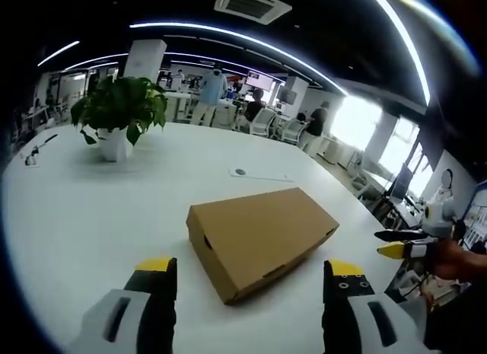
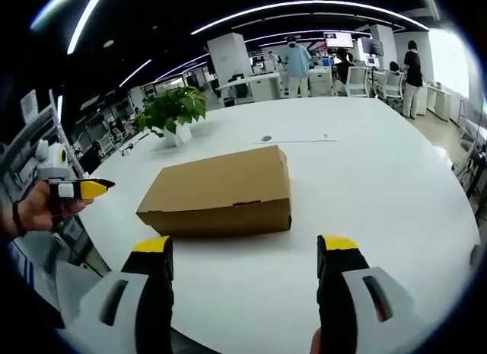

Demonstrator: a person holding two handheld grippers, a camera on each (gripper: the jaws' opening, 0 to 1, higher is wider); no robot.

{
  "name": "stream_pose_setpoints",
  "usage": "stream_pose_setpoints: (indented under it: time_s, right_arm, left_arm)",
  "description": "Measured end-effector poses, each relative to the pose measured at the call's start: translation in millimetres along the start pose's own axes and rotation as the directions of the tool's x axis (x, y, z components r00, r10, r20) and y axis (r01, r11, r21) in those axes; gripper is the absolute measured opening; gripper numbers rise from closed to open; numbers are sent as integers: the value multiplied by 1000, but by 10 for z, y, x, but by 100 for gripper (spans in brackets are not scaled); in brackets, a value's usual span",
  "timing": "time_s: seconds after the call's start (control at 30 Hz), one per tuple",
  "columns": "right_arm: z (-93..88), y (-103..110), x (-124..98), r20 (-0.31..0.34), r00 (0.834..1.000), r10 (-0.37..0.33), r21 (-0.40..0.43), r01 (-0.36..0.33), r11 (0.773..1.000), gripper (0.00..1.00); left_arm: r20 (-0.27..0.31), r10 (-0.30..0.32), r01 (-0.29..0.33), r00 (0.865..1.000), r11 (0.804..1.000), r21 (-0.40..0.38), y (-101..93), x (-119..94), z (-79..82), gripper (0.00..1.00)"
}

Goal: Operate the shoe box by opening the lid, removing the specified soft item, and placing it in the target area until the item is outside and the box remains undamaged.

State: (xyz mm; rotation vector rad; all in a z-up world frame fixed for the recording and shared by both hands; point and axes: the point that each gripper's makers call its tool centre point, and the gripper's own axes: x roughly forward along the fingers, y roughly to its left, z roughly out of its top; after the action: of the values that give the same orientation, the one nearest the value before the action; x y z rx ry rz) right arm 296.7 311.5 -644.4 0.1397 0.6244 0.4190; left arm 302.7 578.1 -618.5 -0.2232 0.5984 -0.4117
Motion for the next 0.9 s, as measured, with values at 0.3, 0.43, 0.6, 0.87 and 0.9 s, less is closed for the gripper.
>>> stream_pose_setpoints:
  time_s: [0.3,0.43,0.6,0.87,0.9]
  right_arm:
    - [13,9,189,-14,999,40,-41,-40,998,72]
    - [-9,7,285,-22,998,55,-46,-56,997,72]
    - [15,53,461,-24,996,83,-18,-83,996,71]
    - [152,-49,705,-18,997,78,-21,-78,997,69]
    - [168,-62,725,-15,997,79,-20,-79,997,68]
  left_arm:
    - [-20,-10,10,1000,1000,0,7,91,-53,80]
    - [-34,-22,23,999,1000,11,-15,167,-75,80]
    - [-47,-32,33,998,999,4,7,303,-105,80]
    - [-32,-33,32,999,999,-38,35,499,-53,79]
    - [-32,-28,27,999,999,-39,44,525,-51,79]
